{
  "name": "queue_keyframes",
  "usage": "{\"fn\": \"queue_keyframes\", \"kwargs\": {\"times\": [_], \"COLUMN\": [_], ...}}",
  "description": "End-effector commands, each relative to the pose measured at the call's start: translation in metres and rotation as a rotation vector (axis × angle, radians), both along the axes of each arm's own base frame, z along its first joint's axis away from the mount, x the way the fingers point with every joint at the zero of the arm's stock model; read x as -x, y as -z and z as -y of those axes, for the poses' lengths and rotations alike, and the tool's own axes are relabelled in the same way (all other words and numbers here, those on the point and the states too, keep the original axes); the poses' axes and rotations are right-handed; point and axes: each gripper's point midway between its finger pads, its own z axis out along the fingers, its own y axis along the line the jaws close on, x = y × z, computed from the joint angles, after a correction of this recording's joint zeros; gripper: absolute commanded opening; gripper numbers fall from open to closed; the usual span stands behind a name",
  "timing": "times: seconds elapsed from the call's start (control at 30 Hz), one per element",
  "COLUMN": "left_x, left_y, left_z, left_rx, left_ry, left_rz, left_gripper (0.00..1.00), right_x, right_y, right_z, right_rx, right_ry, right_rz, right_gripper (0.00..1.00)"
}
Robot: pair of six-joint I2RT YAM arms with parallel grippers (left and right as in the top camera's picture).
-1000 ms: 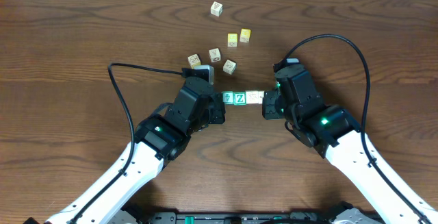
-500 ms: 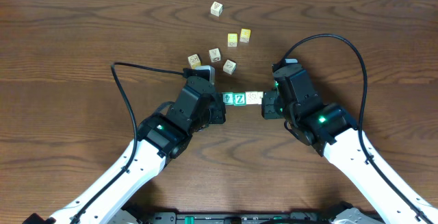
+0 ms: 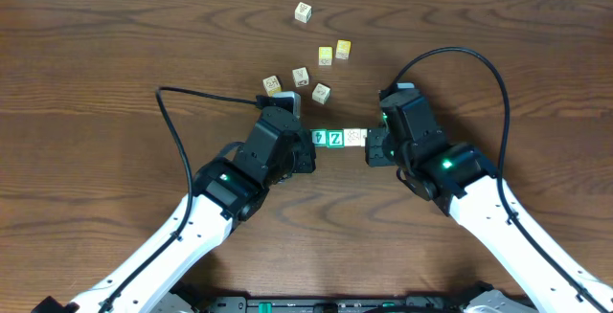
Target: Lift 4 blocks
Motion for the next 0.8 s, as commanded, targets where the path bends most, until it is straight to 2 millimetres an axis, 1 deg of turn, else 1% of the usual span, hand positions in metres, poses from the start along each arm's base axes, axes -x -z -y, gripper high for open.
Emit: {"fn": "queue_keyframes", "kwargs": {"times": [0.0,0.2,0.5,0.77], "left_x": [0.02,0.018,0.016,0.016], "left_y": [-0.036,-0.022,-0.023,-0.023], "left_z": [0.057,0.06,0.061,0.061], "left_rx": [0.175,0.16,0.165,0.164], "left_ry": [0.224,0.216,0.217,0.216], "left_rz": [-0.011,-0.045,-0.037,-0.036], "left_gripper": [0.07,0.07,0.07,0.07], "right_x": [0.034,0.033,0.03,0.028], "right_y": [-0.014,-0.014,0.0,-0.001], "right_z": [-0.076,-0.076,-0.078,-0.079], "right_rx": [-0.218,-0.22,-0.2,-0.203], "right_ry": [-0.264,-0.264,-0.256,-0.257], "right_rz": [-0.081,-0.075,-0.103,-0.096], "right_gripper": [0.01,0.01,0.01,0.01]}}
